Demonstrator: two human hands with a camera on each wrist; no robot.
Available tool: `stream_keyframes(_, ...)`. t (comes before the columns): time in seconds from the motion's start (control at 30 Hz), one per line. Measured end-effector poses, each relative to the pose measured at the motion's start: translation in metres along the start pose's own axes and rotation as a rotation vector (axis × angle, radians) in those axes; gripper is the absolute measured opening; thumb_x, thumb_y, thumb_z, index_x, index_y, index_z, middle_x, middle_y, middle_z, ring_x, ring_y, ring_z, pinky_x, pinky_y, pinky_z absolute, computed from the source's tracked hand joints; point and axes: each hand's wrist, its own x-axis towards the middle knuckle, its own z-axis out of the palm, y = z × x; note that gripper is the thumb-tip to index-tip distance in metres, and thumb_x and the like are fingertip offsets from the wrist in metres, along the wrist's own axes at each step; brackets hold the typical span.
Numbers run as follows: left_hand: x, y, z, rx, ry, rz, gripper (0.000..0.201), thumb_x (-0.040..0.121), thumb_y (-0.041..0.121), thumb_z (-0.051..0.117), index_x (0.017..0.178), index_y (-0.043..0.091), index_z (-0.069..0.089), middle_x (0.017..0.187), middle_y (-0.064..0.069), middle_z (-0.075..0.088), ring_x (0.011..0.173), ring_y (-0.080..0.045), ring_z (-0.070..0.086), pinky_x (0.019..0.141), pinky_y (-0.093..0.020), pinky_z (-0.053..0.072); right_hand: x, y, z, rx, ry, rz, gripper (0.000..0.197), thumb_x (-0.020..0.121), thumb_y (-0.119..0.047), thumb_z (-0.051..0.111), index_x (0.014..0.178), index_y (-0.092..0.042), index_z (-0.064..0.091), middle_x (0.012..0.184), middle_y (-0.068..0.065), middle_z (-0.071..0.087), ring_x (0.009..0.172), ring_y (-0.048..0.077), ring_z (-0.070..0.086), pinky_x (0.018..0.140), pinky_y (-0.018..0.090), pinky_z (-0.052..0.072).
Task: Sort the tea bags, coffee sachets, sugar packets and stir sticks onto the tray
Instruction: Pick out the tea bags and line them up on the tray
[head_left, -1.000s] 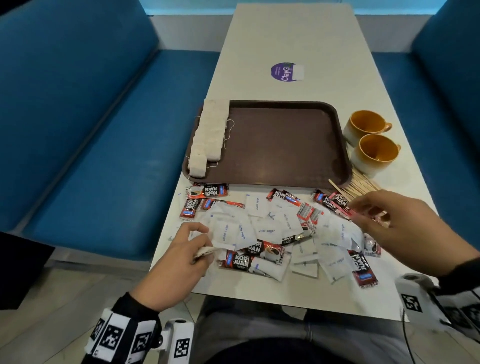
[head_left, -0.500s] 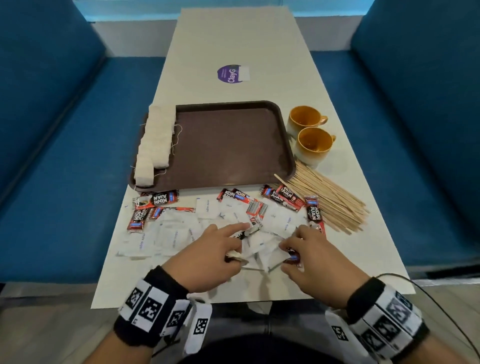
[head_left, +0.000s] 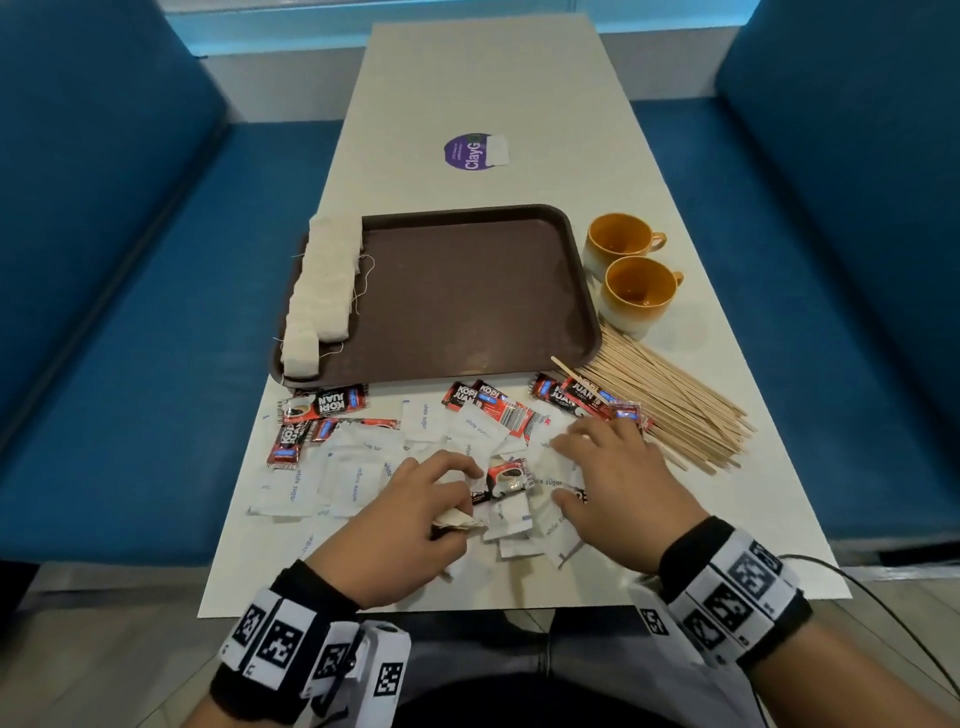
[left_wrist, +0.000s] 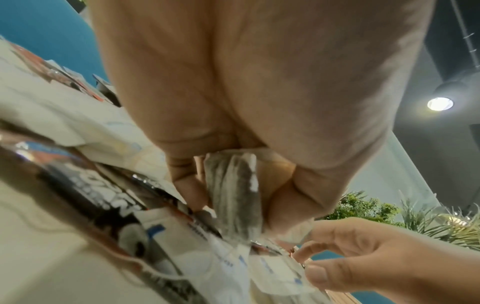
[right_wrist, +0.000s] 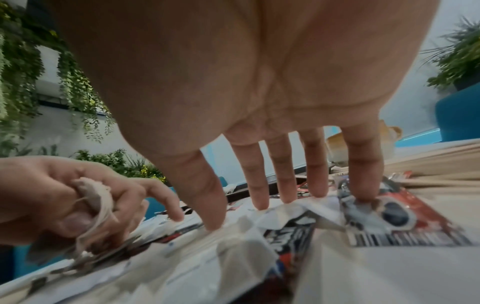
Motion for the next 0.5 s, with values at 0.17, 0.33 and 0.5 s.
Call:
stream_keyframes(0.17, -0.008, 0.005, -0.005, -0.026, -0.04, 0.06, 0.014, 0.092, 0.021, 0.062, 0.087, 0.033, 0.056, 0.139, 0.038, 0.04, 0.12, -0.002, 0.04, 0.097, -0.022, 0.039, -0.006, -0.008, 0.005, 0.054, -0.001, -0.087, 0.048, 0.101, -0.047, 0.05, 0.148, -0.035, 0.044, 0.153, -0.012, 0.035, 0.142, 0.017, 0.024, 0.116, 0.039, 0.031)
stream_keyframes(0.33, -0.014, 0.005, -0.005, -0.031, -0.169, 0.073, 0.011, 0.086, 0.021, 0.059, 0.086, 0.031, 0.055, 0.134, 0.036, 0.047, 0.115, 0.001, 0.039, 0.095, -0.017, 0.036, -0.004, 0.004, -0.002, 0.19, 0.066, -0.13, 0.033, 0.1, -0.041, 0.058, 0.131, -0.032, 0.06, 0.138, -0.013, 0.047, 0.134, 0.011, 0.032, 0.112, 0.026, 0.029)
stream_keyframes(0.5, -0.016, -0.005, 0.001, -0.012, -0.188, 0.032, 0.006, 0.085, 0.024, 0.058, 0.089, 0.028, 0.058, 0.135, 0.039, 0.045, 0.12, 0.007, 0.033, 0.101, -0.018, 0.033, 0.012, 0.021, -0.009, 0.143, 0.127, -0.005, 0.031, 0.098, -0.04, 0.06, 0.127, -0.028, 0.062, 0.142, -0.009, 0.049, 0.132, 0.015, 0.032, 0.108, 0.03, 0.032)
